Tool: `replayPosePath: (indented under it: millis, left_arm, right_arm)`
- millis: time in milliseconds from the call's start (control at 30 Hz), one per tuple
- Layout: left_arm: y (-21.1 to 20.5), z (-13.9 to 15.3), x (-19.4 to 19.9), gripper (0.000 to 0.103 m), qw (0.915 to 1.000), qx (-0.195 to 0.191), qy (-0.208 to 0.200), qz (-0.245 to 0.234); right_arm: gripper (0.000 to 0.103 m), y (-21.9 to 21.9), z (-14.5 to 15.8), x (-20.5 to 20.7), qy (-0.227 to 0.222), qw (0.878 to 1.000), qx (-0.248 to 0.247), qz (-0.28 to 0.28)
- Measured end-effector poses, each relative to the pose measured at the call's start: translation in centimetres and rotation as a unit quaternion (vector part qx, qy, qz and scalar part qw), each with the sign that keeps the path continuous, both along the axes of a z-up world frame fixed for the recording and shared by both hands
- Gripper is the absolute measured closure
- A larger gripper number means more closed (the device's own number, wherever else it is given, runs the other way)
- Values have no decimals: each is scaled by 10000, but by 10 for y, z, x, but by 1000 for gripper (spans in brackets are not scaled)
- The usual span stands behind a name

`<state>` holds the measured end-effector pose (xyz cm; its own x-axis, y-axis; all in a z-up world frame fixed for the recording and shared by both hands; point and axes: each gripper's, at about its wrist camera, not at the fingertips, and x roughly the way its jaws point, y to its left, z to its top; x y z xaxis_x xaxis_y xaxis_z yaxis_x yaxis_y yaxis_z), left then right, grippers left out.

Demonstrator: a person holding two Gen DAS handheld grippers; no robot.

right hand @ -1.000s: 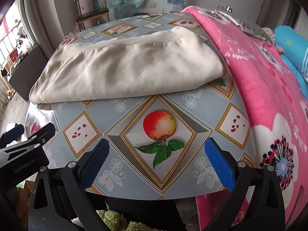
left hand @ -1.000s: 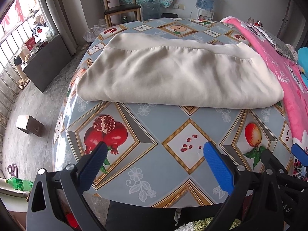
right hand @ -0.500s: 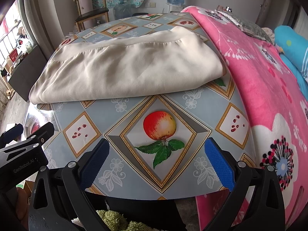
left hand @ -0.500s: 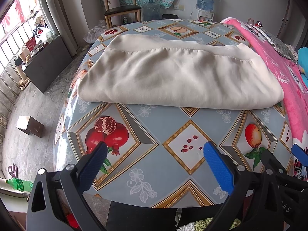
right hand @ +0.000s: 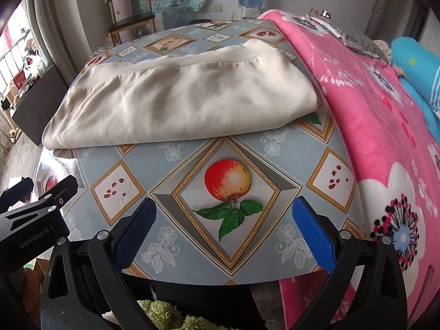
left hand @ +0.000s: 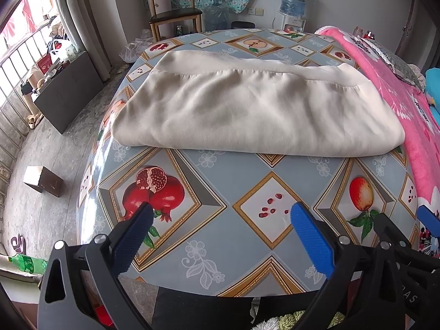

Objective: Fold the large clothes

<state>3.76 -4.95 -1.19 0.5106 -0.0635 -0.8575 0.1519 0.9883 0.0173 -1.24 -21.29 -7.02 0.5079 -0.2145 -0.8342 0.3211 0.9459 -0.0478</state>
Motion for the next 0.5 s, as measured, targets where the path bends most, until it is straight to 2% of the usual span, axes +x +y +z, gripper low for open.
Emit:
replayPosePath:
  millis: [500]
  left_arm:
    - [0,0,-1,5,10000,-7,-17,-10]
  right_arm:
    - [7,0,-1,0,3,10000,11,5]
